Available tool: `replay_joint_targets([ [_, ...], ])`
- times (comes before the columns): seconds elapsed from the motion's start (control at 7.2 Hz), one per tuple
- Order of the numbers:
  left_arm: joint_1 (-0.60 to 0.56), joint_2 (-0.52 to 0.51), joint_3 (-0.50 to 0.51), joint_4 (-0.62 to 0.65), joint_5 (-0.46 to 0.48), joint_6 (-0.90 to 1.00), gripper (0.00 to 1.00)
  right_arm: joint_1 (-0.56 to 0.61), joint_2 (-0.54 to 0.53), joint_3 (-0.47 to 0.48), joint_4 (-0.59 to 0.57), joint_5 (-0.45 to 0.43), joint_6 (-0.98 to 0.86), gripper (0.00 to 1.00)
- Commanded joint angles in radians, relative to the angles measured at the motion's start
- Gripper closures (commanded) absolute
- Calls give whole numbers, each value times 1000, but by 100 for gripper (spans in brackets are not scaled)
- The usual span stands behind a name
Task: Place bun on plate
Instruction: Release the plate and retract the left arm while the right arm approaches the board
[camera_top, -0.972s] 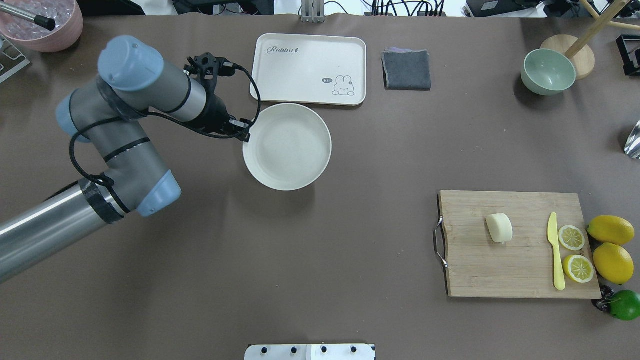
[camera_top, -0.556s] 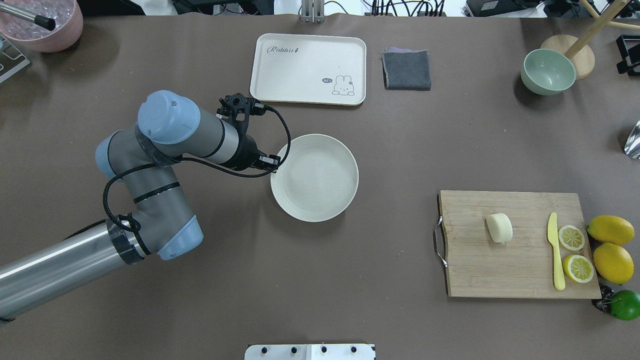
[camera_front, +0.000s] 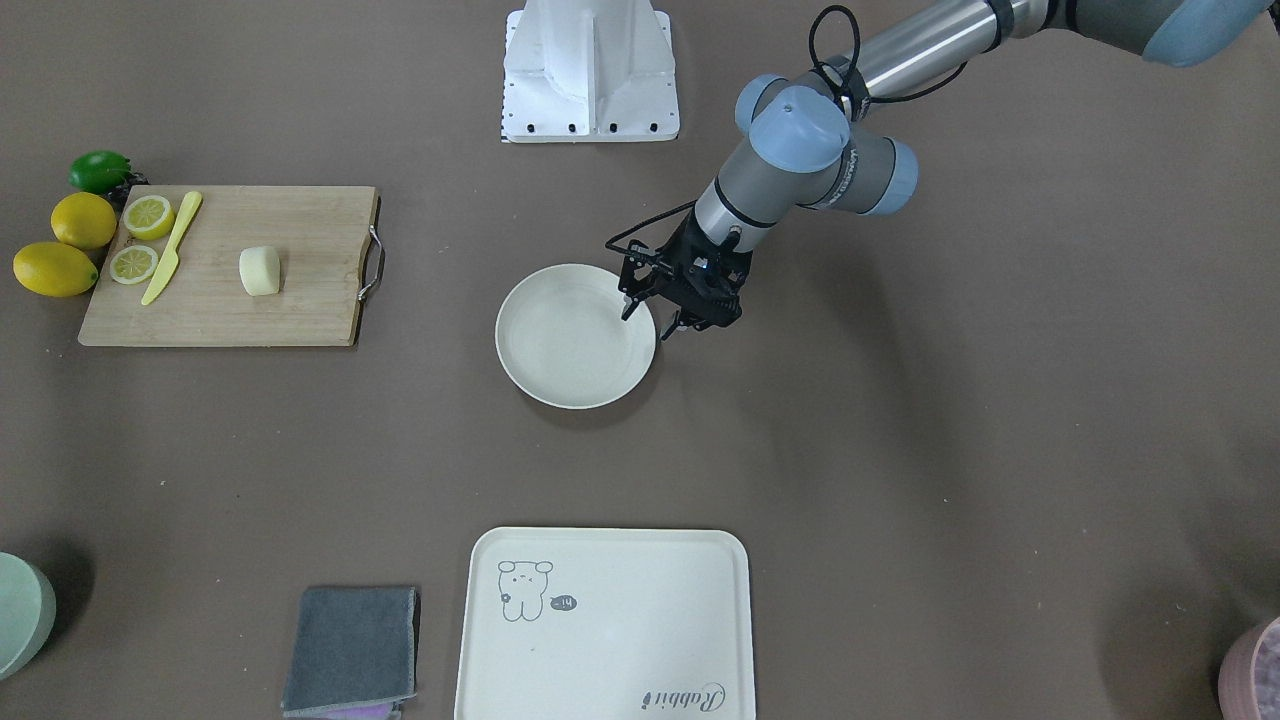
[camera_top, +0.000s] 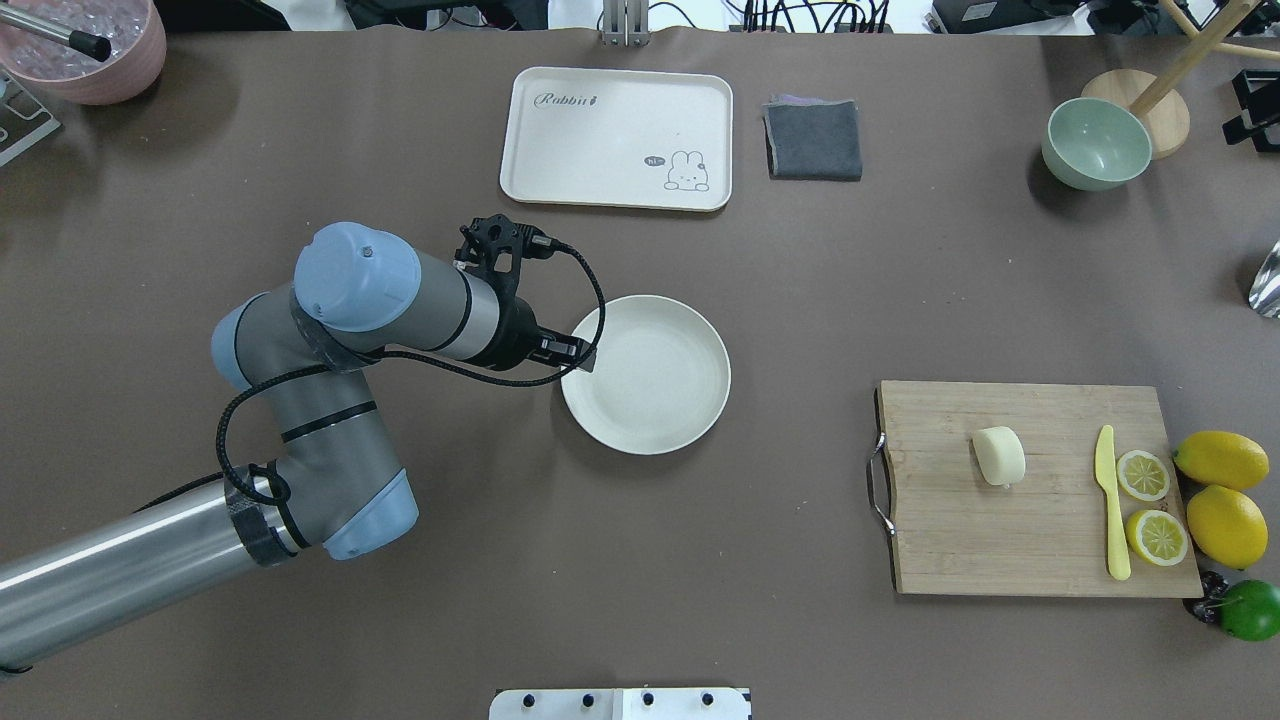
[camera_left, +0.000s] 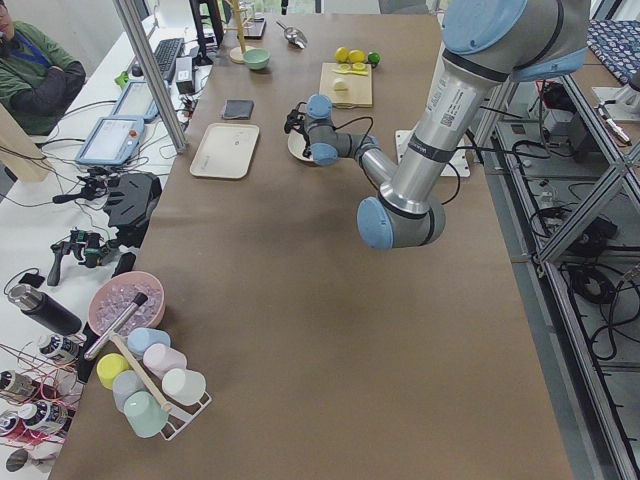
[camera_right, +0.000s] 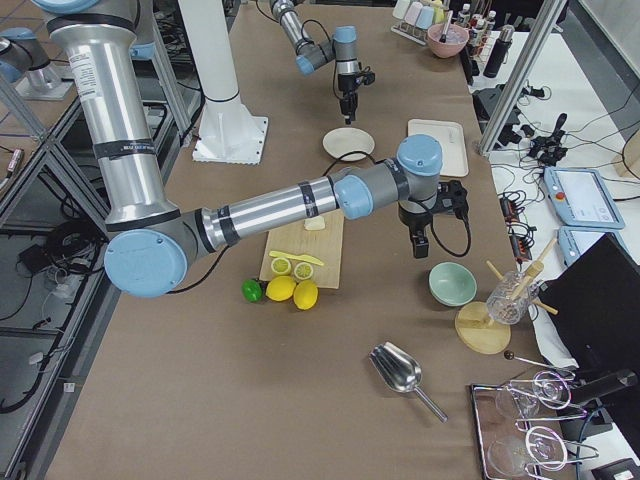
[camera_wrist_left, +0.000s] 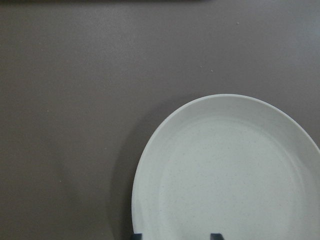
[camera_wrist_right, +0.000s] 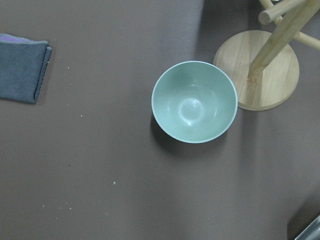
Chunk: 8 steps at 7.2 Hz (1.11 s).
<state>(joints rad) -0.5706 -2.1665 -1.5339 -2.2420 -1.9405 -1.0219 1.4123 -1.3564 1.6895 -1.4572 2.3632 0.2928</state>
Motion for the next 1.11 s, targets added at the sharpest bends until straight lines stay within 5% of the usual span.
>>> replay_joint_targets([
  [0.0,-104,13,-41,13,-35,5,3,-39,6,6,0,-12,0,0],
  [0.28,-262,66,-40,12,-212,54,3,-99,52,4,-6,-10,29,0],
  [0.97,-532,187,-6,22,-383,306,3,-211,27,28,-2,63,105,0],
])
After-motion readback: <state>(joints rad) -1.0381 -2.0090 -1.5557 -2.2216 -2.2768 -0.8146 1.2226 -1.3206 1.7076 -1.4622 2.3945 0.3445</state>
